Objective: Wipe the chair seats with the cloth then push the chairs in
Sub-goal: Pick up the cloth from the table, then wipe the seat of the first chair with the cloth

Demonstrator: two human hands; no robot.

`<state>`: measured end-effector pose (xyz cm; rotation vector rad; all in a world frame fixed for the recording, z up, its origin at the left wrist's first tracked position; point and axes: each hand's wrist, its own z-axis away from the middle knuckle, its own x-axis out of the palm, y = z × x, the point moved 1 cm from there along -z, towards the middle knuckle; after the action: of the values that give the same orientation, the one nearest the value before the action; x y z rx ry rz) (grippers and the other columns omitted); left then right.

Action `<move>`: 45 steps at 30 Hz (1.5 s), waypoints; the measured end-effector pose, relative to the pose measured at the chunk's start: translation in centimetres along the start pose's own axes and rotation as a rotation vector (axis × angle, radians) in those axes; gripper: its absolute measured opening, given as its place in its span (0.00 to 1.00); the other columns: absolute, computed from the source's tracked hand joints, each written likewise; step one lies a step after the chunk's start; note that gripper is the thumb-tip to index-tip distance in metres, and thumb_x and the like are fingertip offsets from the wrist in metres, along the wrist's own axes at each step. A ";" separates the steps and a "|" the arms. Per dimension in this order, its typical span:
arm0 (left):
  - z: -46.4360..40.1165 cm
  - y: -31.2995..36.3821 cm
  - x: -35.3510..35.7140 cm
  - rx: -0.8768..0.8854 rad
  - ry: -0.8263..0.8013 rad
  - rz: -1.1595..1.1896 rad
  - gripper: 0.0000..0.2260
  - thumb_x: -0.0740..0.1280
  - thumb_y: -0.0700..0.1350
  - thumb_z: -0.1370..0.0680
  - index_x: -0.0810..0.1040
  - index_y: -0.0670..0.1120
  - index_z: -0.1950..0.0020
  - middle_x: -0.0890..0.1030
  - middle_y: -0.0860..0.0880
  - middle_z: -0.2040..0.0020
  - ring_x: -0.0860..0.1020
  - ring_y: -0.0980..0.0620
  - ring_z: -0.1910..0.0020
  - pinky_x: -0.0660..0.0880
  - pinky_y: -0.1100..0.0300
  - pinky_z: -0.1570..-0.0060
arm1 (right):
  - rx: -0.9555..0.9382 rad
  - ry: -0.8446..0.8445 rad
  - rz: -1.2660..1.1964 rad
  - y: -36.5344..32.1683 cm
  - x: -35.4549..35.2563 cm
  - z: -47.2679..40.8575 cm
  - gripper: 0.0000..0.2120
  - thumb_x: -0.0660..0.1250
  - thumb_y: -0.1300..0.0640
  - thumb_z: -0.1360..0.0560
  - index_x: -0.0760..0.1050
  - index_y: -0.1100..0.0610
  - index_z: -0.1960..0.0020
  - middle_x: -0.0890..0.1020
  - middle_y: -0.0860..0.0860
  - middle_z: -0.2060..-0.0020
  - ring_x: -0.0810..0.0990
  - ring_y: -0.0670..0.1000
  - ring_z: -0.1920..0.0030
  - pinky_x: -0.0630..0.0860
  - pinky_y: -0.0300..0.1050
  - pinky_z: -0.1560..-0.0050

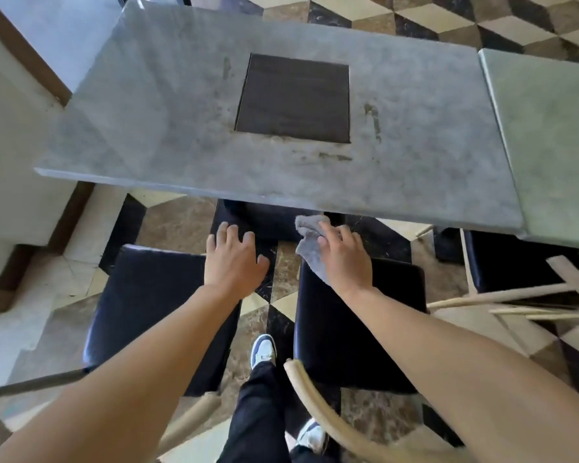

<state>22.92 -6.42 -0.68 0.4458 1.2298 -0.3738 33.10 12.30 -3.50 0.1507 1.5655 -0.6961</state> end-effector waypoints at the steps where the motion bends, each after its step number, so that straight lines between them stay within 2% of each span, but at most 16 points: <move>1: 2.0 0.4 0.3 -0.012 -0.004 0.016 0.23 0.59 0.56 0.23 0.71 0.45 0.33 0.67 0.40 0.29 0.56 0.40 0.25 0.57 0.44 0.28 | 0.008 -0.013 -0.035 0.2 -0.3 2.1 0.17 0.60 0.51 0.17 0.73 0.52 0.30 0.77 0.55 0.44 0.75 0.59 0.44 0.79 0.53 0.58; 5: 8.7 1.6 1.1 -0.077 -0.073 0.060 0.18 0.60 0.50 0.24 0.74 0.44 0.37 0.71 0.41 0.34 0.62 0.40 0.29 0.61 0.45 0.31 | -0.005 -0.117 -0.134 0.8 -0.7 9.4 0.17 0.59 0.50 0.17 0.72 0.51 0.30 0.77 0.54 0.44 0.75 0.57 0.45 0.78 0.54 0.53; 10: 16.7 2.6 3.9 -0.151 -0.061 0.169 0.14 0.60 0.44 0.24 0.76 0.44 0.40 0.73 0.45 0.40 0.66 0.43 0.35 0.65 0.51 0.37 | -0.064 -0.232 -0.183 1.1 0.6 17.8 0.16 0.57 0.51 0.16 0.71 0.47 0.30 0.76 0.52 0.45 0.75 0.55 0.47 0.79 0.54 0.55; 14: 18.5 2.0 5.8 -0.143 -0.123 0.168 0.14 0.60 0.40 0.26 0.74 0.44 0.41 0.73 0.45 0.41 0.68 0.43 0.39 0.67 0.52 0.42 | -0.048 -0.354 -0.154 0.5 2.9 20.3 0.16 0.54 0.50 0.15 0.69 0.45 0.30 0.75 0.51 0.44 0.74 0.55 0.45 0.78 0.53 0.53; 18: 18.5 1.0 8.4 -0.174 -0.153 0.204 0.15 0.58 0.38 0.26 0.73 0.45 0.41 0.73 0.45 0.44 0.70 0.43 0.43 0.69 0.51 0.45 | -0.042 -0.327 -0.092 -0.8 5.5 21.2 0.14 0.56 0.49 0.16 0.70 0.44 0.31 0.75 0.51 0.45 0.74 0.55 0.48 0.70 0.46 0.62; 20: 18.3 0.4 9.6 -0.185 -0.160 0.226 0.15 0.57 0.38 0.26 0.73 0.45 0.41 0.74 0.46 0.45 0.70 0.44 0.45 0.71 0.50 0.46 | -0.022 -0.352 -0.066 -1.4 6.7 21.0 0.13 0.56 0.48 0.16 0.70 0.44 0.33 0.73 0.51 0.45 0.73 0.55 0.49 0.71 0.48 0.62; 23: 17.9 -0.4 11.3 -0.182 -0.133 0.285 0.14 0.58 0.37 0.26 0.74 0.45 0.43 0.74 0.47 0.46 0.71 0.44 0.45 0.73 0.49 0.47 | -0.003 -0.435 -0.048 -2.0 7.9 20.2 0.14 0.57 0.46 0.18 0.70 0.45 0.34 0.71 0.52 0.43 0.72 0.59 0.48 0.77 0.55 0.55; 24: 17.8 -0.7 11.6 -0.186 -0.123 0.311 0.13 0.58 0.38 0.26 0.74 0.44 0.44 0.74 0.47 0.46 0.71 0.45 0.45 0.73 0.48 0.46 | -0.010 -0.446 -0.028 -2.2 8.1 20.0 0.14 0.59 0.46 0.19 0.69 0.46 0.34 0.70 0.53 0.43 0.73 0.60 0.49 0.77 0.55 0.55; 28: 17.7 -1.9 12.6 -0.189 -0.111 0.348 0.11 0.59 0.39 0.25 0.75 0.47 0.45 0.75 0.49 0.48 0.72 0.47 0.47 0.76 0.49 0.47 | -0.008 -0.392 0.073 -2.9 8.6 20.6 0.19 0.65 0.49 0.21 0.68 0.46 0.32 0.72 0.53 0.43 0.75 0.59 0.50 0.70 0.49 0.64; 31: 17.5 -2.6 13.1 -0.150 -0.102 0.347 0.09 0.59 0.42 0.23 0.77 0.49 0.47 0.76 0.52 0.50 0.73 0.50 0.50 0.77 0.51 0.49 | -0.037 -0.330 0.141 -2.9 9.1 21.2 0.22 0.64 0.49 0.21 0.66 0.48 0.28 0.74 0.54 0.43 0.76 0.57 0.50 0.72 0.48 0.61; 34: 17.4 -3.0 13.3 -0.120 -0.112 0.352 0.10 0.59 0.43 0.22 0.79 0.50 0.48 0.77 0.53 0.50 0.74 0.52 0.51 0.78 0.54 0.51 | -0.054 -0.311 0.174 -3.0 9.5 21.1 0.20 0.63 0.49 0.20 0.68 0.50 0.29 0.76 0.54 0.45 0.77 0.57 0.51 0.74 0.48 0.59; 38: 17.7 -3.0 13.1 -0.080 -0.121 0.362 0.12 0.58 0.42 0.22 0.81 0.49 0.50 0.78 0.52 0.51 0.75 0.51 0.51 0.75 0.57 0.53 | 0.009 -0.266 0.068 -3.3 9.8 21.1 0.17 0.62 0.48 0.19 0.71 0.53 0.33 0.78 0.54 0.45 0.78 0.57 0.51 0.77 0.49 0.55; 42: 18.1 -2.5 12.6 -0.062 -0.068 0.354 0.11 0.59 0.41 0.22 0.81 0.48 0.52 0.78 0.52 0.53 0.72 0.54 0.55 0.69 0.61 0.57 | 0.223 -0.105 -0.181 -3.3 9.6 20.7 0.15 0.63 0.48 0.18 0.73 0.60 0.41 0.81 0.57 0.49 0.81 0.60 0.53 0.76 0.52 0.58; 45: 18.8 -2.1 12.2 -0.081 -0.057 0.349 0.11 0.58 0.41 0.22 0.81 0.47 0.51 0.77 0.51 0.52 0.71 0.54 0.55 0.70 0.60 0.55 | 0.188 -0.093 -0.215 -2.7 9.3 20.7 0.17 0.63 0.46 0.19 0.73 0.59 0.40 0.81 0.56 0.49 0.81 0.60 0.53 0.77 0.52 0.61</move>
<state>40.68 -18.33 -7.52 0.5654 1.0826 -0.0384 48.30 -3.28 -10.53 0.0875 1.4385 -1.0063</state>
